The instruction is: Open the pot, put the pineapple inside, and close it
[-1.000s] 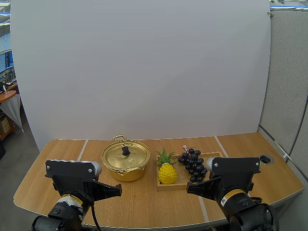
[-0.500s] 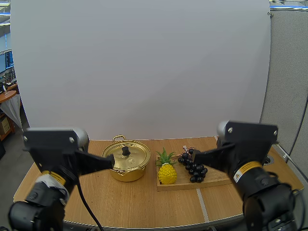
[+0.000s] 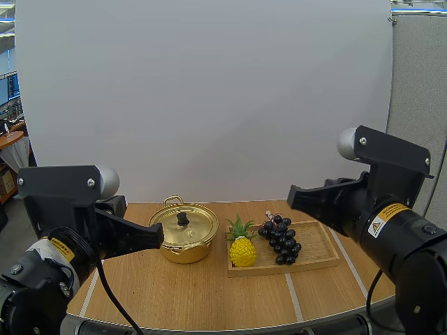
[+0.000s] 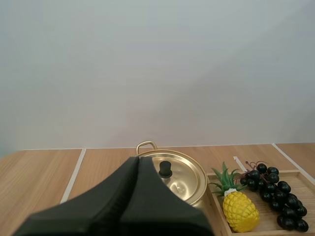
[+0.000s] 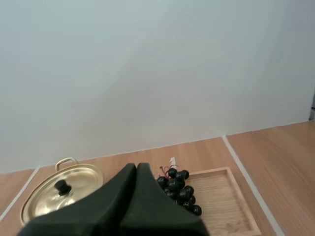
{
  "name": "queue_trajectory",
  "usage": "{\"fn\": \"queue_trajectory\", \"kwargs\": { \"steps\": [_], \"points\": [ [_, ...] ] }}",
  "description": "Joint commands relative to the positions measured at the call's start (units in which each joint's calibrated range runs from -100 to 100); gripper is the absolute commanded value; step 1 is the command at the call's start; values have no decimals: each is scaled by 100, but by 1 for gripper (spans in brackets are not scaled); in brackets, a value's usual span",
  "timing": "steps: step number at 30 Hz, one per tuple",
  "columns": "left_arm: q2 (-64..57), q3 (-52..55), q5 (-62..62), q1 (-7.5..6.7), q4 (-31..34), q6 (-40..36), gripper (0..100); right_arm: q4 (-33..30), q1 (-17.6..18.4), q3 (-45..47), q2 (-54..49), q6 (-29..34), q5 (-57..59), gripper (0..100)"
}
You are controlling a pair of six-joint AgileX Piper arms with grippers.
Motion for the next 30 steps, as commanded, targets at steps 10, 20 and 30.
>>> {"fn": "queue_trajectory", "kwargs": {
  "steps": [10, 20, 30],
  "points": [
    [1615, -555, -123, 5, 20, 28, 0, 606, -23, -313, 1710, -1051, 1037, 0],
    [3446, -1459, 40, 5, 20, 318, 0, 594, -23, -313, 3535, -1456, 1222, 0],
    [3944, -1515, 213, 5, 408, 446, 73, 622, -23, -313, 3749, -1527, 1203, 72]
  ]
}}
